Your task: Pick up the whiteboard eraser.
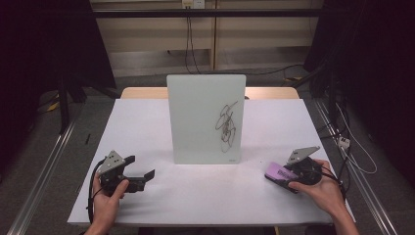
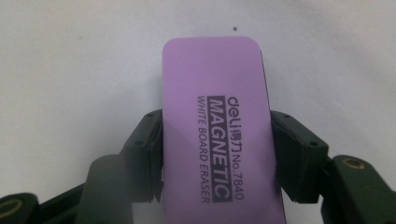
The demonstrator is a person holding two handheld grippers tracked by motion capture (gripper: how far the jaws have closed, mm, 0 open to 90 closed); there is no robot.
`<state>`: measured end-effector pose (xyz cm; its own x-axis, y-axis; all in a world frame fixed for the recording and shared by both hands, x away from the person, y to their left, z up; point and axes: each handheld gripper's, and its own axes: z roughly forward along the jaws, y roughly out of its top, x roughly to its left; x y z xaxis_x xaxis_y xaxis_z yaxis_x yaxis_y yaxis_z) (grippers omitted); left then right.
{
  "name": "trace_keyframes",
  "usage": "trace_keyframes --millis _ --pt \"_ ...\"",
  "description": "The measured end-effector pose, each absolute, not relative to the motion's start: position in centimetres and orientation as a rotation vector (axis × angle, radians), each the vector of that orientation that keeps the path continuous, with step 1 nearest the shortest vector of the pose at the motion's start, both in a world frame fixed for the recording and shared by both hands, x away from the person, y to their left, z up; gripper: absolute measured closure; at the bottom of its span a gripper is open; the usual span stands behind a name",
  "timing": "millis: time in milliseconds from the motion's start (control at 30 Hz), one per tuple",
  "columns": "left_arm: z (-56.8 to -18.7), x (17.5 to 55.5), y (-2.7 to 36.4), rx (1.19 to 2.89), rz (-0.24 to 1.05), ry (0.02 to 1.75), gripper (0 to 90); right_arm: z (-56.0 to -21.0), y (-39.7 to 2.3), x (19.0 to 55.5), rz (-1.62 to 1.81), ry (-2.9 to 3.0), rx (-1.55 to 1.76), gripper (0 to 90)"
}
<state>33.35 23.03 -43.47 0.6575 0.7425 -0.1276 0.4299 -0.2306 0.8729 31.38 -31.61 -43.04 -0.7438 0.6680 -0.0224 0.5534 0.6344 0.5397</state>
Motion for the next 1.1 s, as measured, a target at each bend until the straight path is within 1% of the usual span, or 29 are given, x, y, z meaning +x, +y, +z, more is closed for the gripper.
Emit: trace_keyframes --millis 567,1100 --pt "-43.7 33.4 23.2 1.862 0.374 0.940 5.6 -42.0 -30.8 31.6 1.002 2.523 1.049 41.0" --pt "-43.6 33.6 23.0 1.870 0.373 0.923 5.6 -41.9 -29.3 32.0 1.065 2.460 0.991 41.1"
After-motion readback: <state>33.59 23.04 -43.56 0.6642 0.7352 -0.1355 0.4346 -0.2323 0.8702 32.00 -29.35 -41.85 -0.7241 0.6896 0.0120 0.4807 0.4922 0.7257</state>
